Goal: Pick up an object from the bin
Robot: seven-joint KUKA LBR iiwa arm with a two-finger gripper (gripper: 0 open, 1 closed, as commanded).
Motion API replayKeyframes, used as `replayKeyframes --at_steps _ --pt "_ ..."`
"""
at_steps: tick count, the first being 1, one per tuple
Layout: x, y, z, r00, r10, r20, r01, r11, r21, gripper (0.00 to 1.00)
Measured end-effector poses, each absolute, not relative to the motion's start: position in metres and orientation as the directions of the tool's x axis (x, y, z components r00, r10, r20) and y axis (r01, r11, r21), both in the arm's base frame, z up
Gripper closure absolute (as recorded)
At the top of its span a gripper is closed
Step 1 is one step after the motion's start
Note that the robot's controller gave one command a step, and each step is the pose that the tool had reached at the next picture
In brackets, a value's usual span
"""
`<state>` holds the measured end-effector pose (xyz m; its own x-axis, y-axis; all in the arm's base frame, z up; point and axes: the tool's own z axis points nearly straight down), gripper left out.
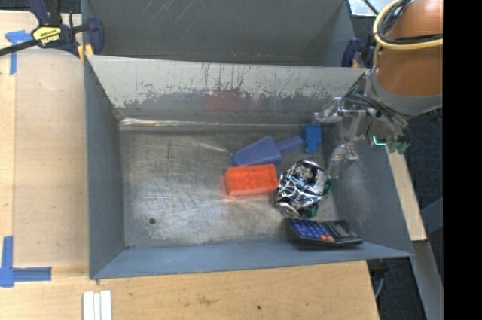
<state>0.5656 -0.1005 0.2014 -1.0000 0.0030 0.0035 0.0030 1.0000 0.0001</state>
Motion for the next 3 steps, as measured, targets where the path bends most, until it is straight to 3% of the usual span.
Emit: replayKeyframes --at_steps 1,2,3 --pt "0.567 -0.100 0.205 -1.000 0.001 -0.004 0.001 1.000 -0.001 0.00" --pt "0.568 -0.100 0.159 -0.999 -0.045 -0.011 -0.045 0.999 -0.003 0.00" --pt "0.583 -0.100 0.099 -0.991 -0.130 -0.009 -0.130 0.991 -0.002 0.00"
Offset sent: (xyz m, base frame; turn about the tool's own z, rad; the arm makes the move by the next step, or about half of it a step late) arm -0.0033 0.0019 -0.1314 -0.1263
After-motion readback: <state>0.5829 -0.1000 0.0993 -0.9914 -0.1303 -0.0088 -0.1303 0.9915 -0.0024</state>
